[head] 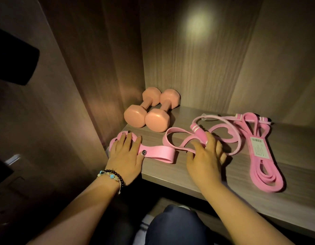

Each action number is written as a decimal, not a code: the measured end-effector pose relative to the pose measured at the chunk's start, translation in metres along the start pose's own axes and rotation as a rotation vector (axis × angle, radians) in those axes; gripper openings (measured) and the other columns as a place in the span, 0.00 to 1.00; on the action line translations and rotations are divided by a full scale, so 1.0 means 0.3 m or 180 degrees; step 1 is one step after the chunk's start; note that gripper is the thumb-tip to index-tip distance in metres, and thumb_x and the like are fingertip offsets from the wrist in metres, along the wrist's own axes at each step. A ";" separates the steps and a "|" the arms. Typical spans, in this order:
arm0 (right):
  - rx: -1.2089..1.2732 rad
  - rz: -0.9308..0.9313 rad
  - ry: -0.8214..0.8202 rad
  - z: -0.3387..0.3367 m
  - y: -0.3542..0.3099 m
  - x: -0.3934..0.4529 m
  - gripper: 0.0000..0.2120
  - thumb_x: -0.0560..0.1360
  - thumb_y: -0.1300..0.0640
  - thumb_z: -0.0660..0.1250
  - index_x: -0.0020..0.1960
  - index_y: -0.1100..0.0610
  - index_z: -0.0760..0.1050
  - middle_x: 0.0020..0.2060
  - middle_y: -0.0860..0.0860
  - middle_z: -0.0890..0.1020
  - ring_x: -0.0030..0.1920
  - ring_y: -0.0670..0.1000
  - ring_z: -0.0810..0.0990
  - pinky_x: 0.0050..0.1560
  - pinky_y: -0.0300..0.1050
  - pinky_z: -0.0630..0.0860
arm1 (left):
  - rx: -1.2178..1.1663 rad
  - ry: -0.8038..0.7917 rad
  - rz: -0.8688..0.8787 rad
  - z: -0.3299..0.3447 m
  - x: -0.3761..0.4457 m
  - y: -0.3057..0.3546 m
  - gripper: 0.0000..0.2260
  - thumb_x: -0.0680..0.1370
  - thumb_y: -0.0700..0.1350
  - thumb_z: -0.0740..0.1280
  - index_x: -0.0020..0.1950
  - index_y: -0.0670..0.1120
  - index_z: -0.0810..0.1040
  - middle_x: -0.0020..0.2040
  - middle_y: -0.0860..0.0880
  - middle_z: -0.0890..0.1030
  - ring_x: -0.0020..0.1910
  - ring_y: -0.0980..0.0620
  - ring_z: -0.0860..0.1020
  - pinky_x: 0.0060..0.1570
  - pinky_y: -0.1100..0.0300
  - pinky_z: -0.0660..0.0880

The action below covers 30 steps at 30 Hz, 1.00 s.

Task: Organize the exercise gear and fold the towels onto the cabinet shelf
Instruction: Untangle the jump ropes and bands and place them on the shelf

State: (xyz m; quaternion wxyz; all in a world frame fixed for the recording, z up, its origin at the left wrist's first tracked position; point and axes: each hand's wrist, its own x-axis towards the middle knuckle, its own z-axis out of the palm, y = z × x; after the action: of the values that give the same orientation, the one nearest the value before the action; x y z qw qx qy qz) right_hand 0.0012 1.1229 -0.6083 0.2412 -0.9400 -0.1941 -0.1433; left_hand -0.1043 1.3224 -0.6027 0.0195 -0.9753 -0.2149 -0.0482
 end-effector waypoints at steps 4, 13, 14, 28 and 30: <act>-0.0075 0.0056 -0.0229 -0.031 0.054 0.018 0.18 0.73 0.51 0.69 0.62 0.54 0.77 0.71 0.57 0.62 0.67 0.59 0.58 0.66 0.58 0.61 | -0.0166 0.0214 -0.0016 -0.003 -0.010 0.002 0.29 0.80 0.59 0.44 0.78 0.47 0.55 0.78 0.45 0.57 0.77 0.45 0.53 0.76 0.49 0.50; 0.1734 0.1502 0.0820 -0.367 0.227 0.163 0.11 0.78 0.57 0.61 0.45 0.63 0.79 0.47 0.63 0.79 0.50 0.62 0.76 0.50 0.49 0.69 | -0.0798 0.1025 0.0219 -0.089 -0.055 0.053 0.23 0.80 0.44 0.61 0.75 0.44 0.64 0.76 0.44 0.63 0.77 0.45 0.56 0.73 0.52 0.47; 0.1485 0.1563 0.0865 -0.411 0.238 0.168 0.14 0.78 0.55 0.60 0.48 0.64 0.80 0.53 0.65 0.79 0.56 0.62 0.75 0.57 0.51 0.68 | -0.0899 0.1138 0.0356 -0.099 -0.055 0.066 0.23 0.78 0.41 0.63 0.73 0.43 0.67 0.75 0.43 0.66 0.76 0.44 0.59 0.73 0.51 0.50; 0.2239 0.0003 0.0952 -0.796 -0.006 -0.005 0.18 0.79 0.50 0.62 0.36 0.59 0.76 0.30 0.57 0.77 0.31 0.51 0.74 0.29 0.46 0.66 | -0.2922 0.0360 0.0806 -0.309 -0.192 0.459 0.41 0.74 0.48 0.72 0.79 0.47 0.50 0.78 0.51 0.56 0.76 0.55 0.55 0.75 0.56 0.55; 0.2291 -0.0197 0.1045 -0.858 -0.027 -0.027 0.16 0.79 0.50 0.62 0.40 0.58 0.80 0.34 0.56 0.80 0.36 0.53 0.78 0.35 0.49 0.74 | -0.3079 0.0336 0.0628 -0.335 -0.209 0.526 0.42 0.75 0.48 0.71 0.79 0.45 0.47 0.79 0.50 0.52 0.77 0.54 0.52 0.75 0.60 0.51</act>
State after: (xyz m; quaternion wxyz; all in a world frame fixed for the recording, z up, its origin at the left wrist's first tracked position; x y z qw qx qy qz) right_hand -0.0547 0.9961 -0.3910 0.5786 -0.7537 -0.2190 -0.2217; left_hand -0.1032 1.1472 -0.5120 -0.4199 -0.8845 -0.0733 -0.1897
